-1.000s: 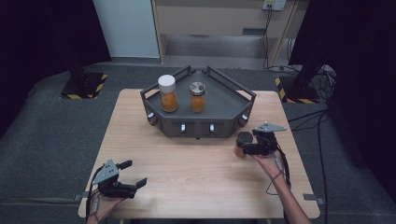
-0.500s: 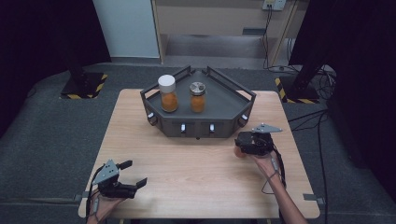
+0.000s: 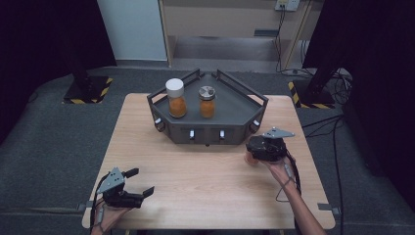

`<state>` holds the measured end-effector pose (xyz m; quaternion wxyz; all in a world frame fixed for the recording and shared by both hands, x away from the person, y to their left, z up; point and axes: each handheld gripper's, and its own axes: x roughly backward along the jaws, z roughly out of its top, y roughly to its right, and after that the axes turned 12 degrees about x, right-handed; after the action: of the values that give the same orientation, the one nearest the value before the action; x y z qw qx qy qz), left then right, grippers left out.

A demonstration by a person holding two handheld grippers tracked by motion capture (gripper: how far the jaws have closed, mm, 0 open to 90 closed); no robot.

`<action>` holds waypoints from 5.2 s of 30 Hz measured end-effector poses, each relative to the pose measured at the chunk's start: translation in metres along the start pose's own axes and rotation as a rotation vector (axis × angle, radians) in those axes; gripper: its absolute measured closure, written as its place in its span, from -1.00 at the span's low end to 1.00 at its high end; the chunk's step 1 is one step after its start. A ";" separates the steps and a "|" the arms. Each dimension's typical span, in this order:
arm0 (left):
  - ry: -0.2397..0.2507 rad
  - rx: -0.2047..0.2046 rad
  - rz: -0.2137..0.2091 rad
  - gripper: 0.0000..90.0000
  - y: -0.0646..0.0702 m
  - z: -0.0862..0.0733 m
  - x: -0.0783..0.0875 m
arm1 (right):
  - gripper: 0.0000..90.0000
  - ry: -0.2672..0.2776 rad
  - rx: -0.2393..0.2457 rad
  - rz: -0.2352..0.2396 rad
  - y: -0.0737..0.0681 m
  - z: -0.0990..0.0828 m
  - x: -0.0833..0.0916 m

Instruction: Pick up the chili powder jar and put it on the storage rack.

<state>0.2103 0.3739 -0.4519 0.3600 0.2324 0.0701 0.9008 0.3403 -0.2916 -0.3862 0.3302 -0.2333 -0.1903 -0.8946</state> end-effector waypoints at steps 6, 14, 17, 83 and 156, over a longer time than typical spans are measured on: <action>0.000 -0.001 0.001 -0.92 0.000 0.000 0.000 | -0.25 -0.004 0.024 0.033 0.002 0.018 0.011; -0.002 -0.001 0.003 -0.92 0.000 0.000 0.000 | -0.25 0.015 0.062 0.059 0.005 0.046 0.028; -0.002 -0.001 0.003 -0.91 0.001 0.000 0.000 | -0.24 0.019 0.069 0.072 0.007 0.059 0.034; -0.002 0.005 0.005 -0.91 -0.001 0.000 0.000 | -0.23 -0.057 0.044 -0.033 0.046 0.200 -0.032; -0.001 0.000 0.004 -0.91 0.000 0.000 0.000 | -0.71 0.064 0.086 -0.063 0.047 0.201 0.009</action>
<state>0.2106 0.3737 -0.4522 0.3583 0.2328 0.0697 0.9014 0.4244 -0.2299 -0.2077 0.3173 -0.1842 -0.2253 -0.9026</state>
